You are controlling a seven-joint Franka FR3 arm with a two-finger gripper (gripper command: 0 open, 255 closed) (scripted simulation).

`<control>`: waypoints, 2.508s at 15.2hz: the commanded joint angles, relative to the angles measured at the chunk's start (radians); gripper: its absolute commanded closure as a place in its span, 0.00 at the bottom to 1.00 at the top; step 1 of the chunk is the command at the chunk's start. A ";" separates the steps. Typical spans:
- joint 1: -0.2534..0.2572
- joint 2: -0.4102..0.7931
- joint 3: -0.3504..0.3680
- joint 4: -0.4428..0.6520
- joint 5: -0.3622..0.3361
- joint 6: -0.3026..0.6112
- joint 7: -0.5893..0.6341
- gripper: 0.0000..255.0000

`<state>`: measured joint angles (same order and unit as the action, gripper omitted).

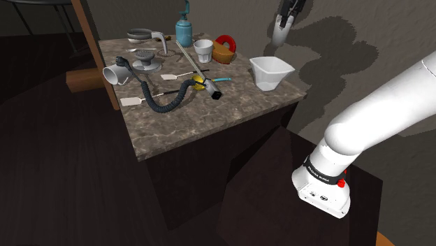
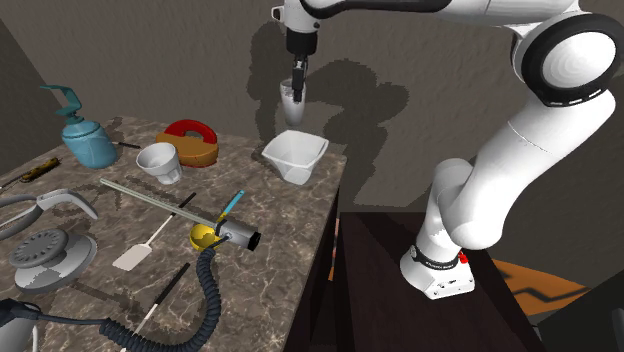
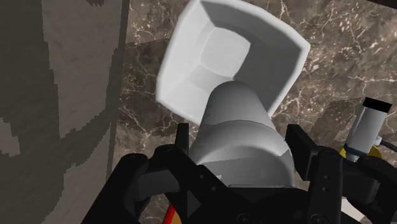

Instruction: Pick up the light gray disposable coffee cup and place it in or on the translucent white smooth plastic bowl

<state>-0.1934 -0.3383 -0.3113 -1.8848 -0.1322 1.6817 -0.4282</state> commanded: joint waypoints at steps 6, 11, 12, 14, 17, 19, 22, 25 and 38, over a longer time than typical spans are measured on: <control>-0.006 -0.021 -0.007 -0.112 -0.009 0.093 0.001 1.00; -0.009 -0.029 -0.011 -0.186 -0.014 0.159 0.006 1.00; -0.009 -0.029 -0.012 -0.200 -0.015 0.172 0.007 1.00; -0.011 -0.030 -0.014 -0.228 -0.017 0.199 0.008 1.00; -0.012 -0.030 -0.017 -0.271 -0.020 0.242 0.010 1.00; -0.012 -0.030 -0.017 -0.271 -0.020 0.242 0.010 1.00; -0.012 -0.030 -0.017 -0.271 -0.020 0.242 0.010 1.00; -0.012 -0.030 -0.017 -0.271 -0.020 0.242 0.010 1.00; -0.008 -0.044 -0.003 -0.157 -0.016 0.115 0.009 0.00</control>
<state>-0.2016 -0.3823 -0.3140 -2.0461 -0.1480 1.8008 -0.4181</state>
